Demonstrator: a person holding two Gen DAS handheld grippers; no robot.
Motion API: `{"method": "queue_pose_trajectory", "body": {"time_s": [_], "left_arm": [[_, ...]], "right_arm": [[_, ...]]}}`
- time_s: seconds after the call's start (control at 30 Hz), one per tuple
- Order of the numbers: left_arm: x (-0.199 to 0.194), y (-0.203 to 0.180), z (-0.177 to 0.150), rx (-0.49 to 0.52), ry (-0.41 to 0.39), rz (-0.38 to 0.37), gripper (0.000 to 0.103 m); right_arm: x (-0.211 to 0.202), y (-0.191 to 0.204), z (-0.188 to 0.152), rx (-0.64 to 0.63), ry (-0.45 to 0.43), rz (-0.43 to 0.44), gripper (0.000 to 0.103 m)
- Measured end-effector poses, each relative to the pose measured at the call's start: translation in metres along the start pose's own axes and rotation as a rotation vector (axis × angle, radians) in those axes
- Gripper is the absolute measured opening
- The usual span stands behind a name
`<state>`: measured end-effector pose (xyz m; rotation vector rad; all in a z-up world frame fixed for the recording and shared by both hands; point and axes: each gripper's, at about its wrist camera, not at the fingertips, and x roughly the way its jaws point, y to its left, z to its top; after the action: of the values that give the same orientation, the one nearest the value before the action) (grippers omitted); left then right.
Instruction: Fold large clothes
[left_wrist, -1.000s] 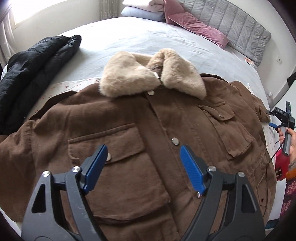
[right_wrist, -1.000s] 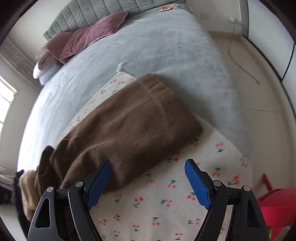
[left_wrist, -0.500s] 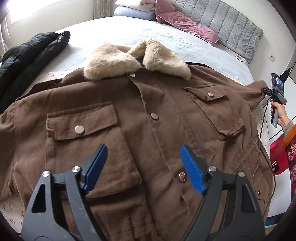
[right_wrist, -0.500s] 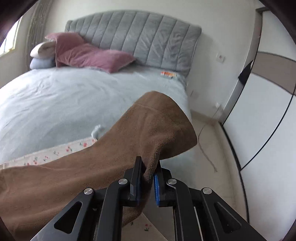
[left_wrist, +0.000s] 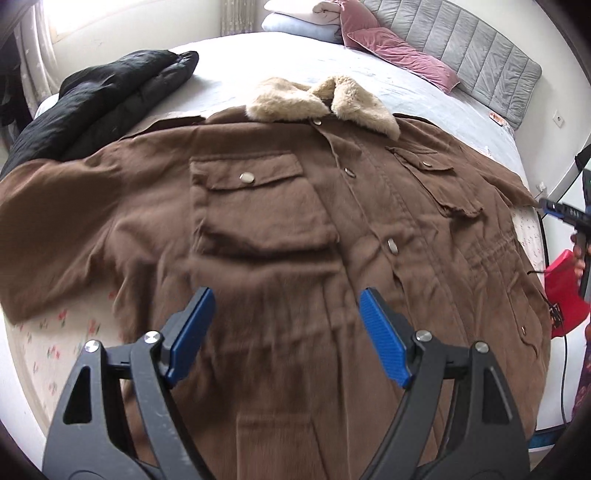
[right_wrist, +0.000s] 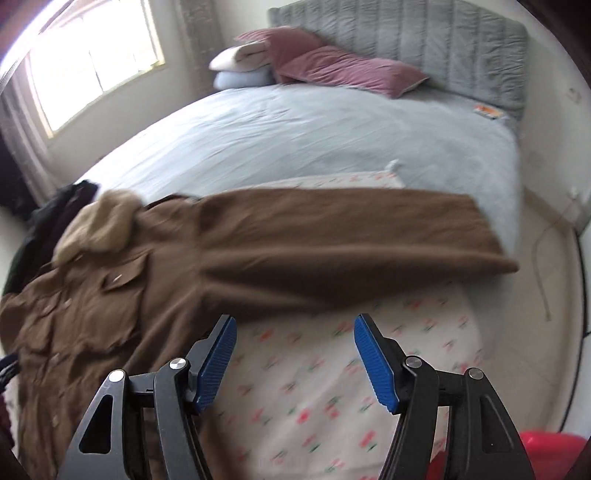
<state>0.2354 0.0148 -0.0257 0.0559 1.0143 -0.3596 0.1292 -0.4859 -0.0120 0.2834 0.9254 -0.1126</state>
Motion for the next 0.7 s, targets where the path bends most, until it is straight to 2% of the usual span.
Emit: {"method": "queue_pose_trajectory", "body": {"time_s": [0.1, 0.2, 0.27, 0.37, 0.57, 0.6, 0.63, 0.67, 0.7], "left_arm": [[-0.029, 0.007, -0.021, 0.004, 0.001, 0.005, 0.081], [-0.059, 0.016, -0.046, 0.020, 0.015, 0.018, 0.081], [-0.074, 0.025, -0.066, 0.013, 0.024, 0.009, 0.081], [-0.086, 0.045, -0.093, -0.029, 0.066, -0.034, 0.081], [-0.067, 0.093, -0.157, -0.234, 0.222, -0.178, 0.080], [-0.060, 0.097, -0.169, -0.268, 0.252, -0.204, 0.073], [-0.061, 0.097, -0.179, -0.283, 0.241, -0.218, 0.072], [-0.067, 0.095, -0.185, -0.271, 0.207, -0.228, 0.065], [-0.071, 0.090, -0.190, -0.268, 0.211, -0.295, 0.050]], "right_arm": [[-0.025, 0.021, -0.035, -0.060, 0.027, 0.149, 0.067], [-0.051, 0.040, -0.066, -0.143, 0.029, 0.209, 0.069], [-0.065, 0.050, -0.090, -0.187, 0.029, 0.218, 0.075], [-0.074, 0.049, -0.123, -0.212, 0.057, 0.216, 0.077], [-0.043, 0.022, -0.181, -0.098, 0.178, 0.185, 0.077], [-0.038, 0.017, -0.191, -0.065, 0.196, 0.186, 0.077], [-0.035, 0.014, -0.198, -0.040, 0.207, 0.197, 0.076], [-0.034, 0.014, -0.206, -0.018, 0.216, 0.231, 0.073], [-0.035, 0.014, -0.212, -0.007, 0.224, 0.273, 0.070]]}}
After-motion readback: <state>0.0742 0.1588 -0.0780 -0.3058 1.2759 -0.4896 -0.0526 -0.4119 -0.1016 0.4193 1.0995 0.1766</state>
